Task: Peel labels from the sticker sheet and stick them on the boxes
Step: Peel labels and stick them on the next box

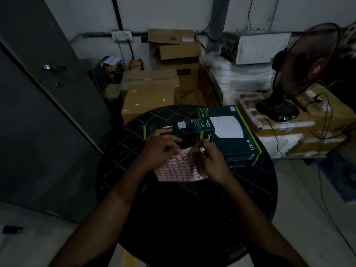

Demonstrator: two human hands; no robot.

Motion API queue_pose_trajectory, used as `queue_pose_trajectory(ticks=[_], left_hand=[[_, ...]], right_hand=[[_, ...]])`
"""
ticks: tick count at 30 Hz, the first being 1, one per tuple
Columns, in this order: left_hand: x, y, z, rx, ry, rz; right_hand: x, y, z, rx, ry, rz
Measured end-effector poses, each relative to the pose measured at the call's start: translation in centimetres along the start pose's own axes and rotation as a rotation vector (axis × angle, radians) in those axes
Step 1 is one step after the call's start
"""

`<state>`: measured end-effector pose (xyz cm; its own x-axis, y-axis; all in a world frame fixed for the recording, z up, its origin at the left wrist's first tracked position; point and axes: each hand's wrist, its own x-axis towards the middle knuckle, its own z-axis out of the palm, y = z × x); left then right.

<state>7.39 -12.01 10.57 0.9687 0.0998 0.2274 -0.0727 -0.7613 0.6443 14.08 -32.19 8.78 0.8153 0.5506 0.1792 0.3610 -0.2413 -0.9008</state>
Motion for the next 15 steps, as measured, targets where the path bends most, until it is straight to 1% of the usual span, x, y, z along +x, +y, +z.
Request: queue_pose_trajectory(ticks=[1, 5, 8, 10, 13, 15], left_hand=[[0.0, 0.1, 0.0, 0.008, 0.003, 0.000], [-0.3, 0.1, 0.1, -0.025, -0.019, -0.020], [-0.4, 0.2, -0.4, -0.064, -0.034, -0.028], [-0.6, 0.2, -0.7, -0.091, -0.034, -0.044], [-0.9, 0.4, -0.8, -0.070, -0.018, -0.060], [-1.1, 0.7, -0.7, -0.064, -0.007, -0.064]], right_hand=[[-0.1, 0.2, -0.1, 0.004, -0.016, 0.033], [-0.5, 2.2, -0.3, 0.149, -0.075, 0.180], [-0.9, 5.3, 0.4, 0.239, -0.046, 0.336], [-1.4, 8.3, 1.6, 0.153, -0.039, 0.444], [-2.7, 12.6, 4.1, 0.038, -0.099, 0.637], [-3.7, 14.6, 5.0, -0.089, -0.166, 0.682]])
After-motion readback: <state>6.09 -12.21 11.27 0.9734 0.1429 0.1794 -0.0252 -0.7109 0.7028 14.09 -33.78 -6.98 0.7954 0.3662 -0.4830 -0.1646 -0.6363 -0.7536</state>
